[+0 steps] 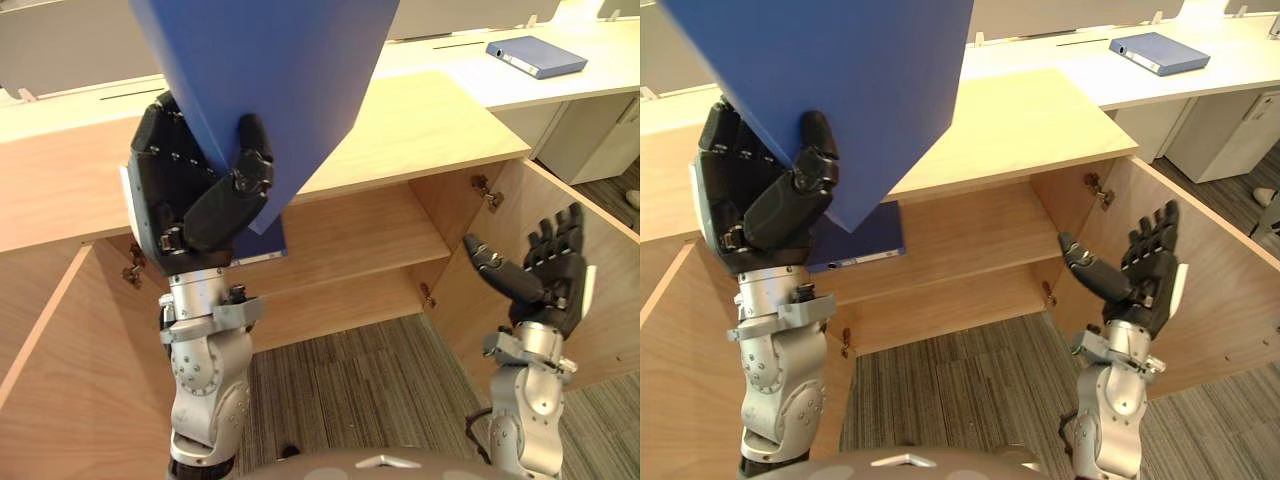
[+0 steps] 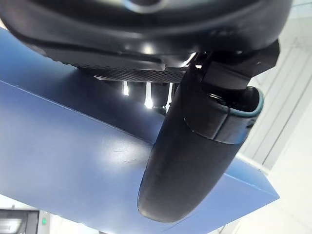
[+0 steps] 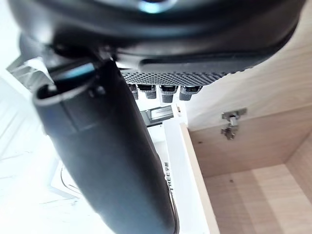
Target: Walk over to the cabinet, pick up the folder, carry it to the office cabinet, place the folder inside the office cabinet, then close the office cabinet door
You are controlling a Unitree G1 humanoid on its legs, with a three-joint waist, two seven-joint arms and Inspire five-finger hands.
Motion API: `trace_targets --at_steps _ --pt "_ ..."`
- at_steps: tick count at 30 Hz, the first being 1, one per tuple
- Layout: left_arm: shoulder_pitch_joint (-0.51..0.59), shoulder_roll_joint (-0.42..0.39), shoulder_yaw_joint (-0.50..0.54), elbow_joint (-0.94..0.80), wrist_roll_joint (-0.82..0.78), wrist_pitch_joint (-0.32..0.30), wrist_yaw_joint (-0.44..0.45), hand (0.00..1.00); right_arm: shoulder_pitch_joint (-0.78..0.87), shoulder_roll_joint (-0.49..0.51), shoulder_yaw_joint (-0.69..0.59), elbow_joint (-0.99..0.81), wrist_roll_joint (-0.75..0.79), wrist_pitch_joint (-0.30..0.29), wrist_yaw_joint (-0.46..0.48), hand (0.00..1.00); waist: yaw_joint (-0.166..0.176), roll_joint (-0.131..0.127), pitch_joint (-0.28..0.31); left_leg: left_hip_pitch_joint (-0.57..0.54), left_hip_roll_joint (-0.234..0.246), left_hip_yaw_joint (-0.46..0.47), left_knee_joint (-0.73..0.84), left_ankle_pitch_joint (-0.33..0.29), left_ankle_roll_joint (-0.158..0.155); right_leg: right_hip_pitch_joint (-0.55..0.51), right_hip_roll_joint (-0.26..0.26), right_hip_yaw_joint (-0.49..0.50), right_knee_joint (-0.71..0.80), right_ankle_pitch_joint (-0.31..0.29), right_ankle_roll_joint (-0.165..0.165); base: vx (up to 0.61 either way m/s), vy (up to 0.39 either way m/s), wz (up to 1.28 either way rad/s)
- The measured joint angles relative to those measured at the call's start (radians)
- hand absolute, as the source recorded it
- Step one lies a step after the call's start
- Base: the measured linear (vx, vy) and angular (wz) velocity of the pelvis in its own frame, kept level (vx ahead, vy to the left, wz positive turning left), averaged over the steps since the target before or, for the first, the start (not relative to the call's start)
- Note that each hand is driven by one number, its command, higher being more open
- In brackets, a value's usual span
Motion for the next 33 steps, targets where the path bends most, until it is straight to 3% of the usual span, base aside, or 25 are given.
trace_targets --at_steps 4,13,25,33 --pt "0.0 0.022 -0.02 0.062 -0.258 0.0 -0.139 0.0 -0.057 -0.089 -0.016 -0.007 0.007 -0.002 0.005 1.0 0.0 0.007 -0.012 0.002 -0.003 0.002 0.0 0.0 0.001 -0.001 -0.002 0.006 0.001 0.002 0.003 -0.05 0.026 -0.03" --pt "0.002 0.13 -0.072 0.159 -0.378 0.027 -0.331 0.0 -0.195 -0.299 -0.046 0.004 0.129 -0.03 0.085 1.0 -0.001 0.029 -0.027 0.001 -0.004 -0.004 0.0 0.004 0.004 0.001 -0.003 -0.001 0.003 0.003 0.004 -0.02 0.01 0.01" --pt "-0.002 0.215 -0.073 0.226 -0.388 0.045 -0.414 0.0 -0.252 -0.491 -0.023 0.119 0.161 -0.034 0.246 1.0 0.0 0.012 -0.036 -0.018 -0.005 -0.019 -0.001 0.011 0.005 -0.006 -0.004 -0.013 0.0 0.005 0.001 0.0 0.003 0.03" --pt "-0.046 0.248 -0.061 0.284 -0.388 0.045 -0.441 0.0 -0.323 -0.578 0.089 0.21 0.157 -0.029 0.311 1.0 0.001 0.007 -0.038 -0.032 -0.005 -0.027 -0.001 0.021 0.01 -0.015 -0.004 -0.018 -0.002 0.016 0.003 -0.03 0.011 0.03"
